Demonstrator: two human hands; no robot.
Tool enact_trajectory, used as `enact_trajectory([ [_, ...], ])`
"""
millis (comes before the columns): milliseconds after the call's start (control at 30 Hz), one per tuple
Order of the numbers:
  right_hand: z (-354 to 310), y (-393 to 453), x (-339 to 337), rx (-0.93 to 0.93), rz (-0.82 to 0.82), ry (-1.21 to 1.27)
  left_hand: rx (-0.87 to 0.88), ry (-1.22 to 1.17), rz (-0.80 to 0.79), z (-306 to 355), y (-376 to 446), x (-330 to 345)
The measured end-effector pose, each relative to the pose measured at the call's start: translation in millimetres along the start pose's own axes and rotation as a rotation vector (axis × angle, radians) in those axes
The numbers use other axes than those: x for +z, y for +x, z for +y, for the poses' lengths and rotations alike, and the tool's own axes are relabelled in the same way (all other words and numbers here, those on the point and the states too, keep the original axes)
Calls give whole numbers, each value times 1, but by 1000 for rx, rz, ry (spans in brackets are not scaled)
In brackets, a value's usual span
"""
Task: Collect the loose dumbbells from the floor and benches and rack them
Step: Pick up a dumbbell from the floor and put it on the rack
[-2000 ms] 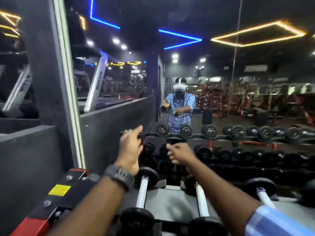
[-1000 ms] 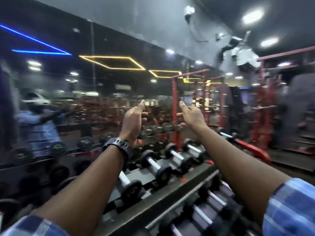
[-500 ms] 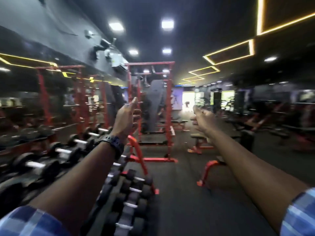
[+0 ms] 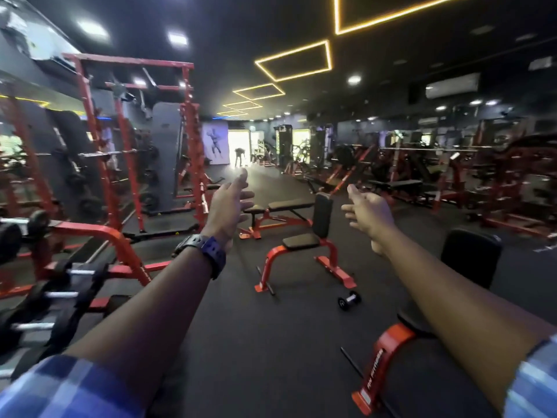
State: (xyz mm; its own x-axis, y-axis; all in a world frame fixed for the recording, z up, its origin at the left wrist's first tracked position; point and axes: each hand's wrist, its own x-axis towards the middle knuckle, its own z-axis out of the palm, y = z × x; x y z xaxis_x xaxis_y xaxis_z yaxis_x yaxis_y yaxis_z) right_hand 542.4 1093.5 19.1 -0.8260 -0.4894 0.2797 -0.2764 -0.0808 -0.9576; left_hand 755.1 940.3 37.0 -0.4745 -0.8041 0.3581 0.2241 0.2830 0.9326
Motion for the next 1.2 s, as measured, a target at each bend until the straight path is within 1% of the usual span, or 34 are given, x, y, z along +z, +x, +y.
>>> enact_trajectory([
  [167, 25, 20, -32, 47, 50, -42, -27, -22, -86, -26, 23, 56],
  [333, 54, 38, -45, 100, 62, -44, -68, -25, -123, -55, 35, 91],
  [533, 114, 79, -34, 179, 101, -55, -134, -24, -169, -113, 79, 112],
  [700, 171, 137, 11, 247, 131, -65, -199, -12, -202, -179, 149, 118],
  [867, 207, 205, 55, 332, 216, -70, -252, -13, -298, -224, 244, 125],
  [1033, 212, 294, 75, 319, 284, -75, -234, -27, -350, -247, 342, 149],
  [1200, 235, 395, 79, 276, 321, -58, -212, -54, -397, -283, 435, 197],
])
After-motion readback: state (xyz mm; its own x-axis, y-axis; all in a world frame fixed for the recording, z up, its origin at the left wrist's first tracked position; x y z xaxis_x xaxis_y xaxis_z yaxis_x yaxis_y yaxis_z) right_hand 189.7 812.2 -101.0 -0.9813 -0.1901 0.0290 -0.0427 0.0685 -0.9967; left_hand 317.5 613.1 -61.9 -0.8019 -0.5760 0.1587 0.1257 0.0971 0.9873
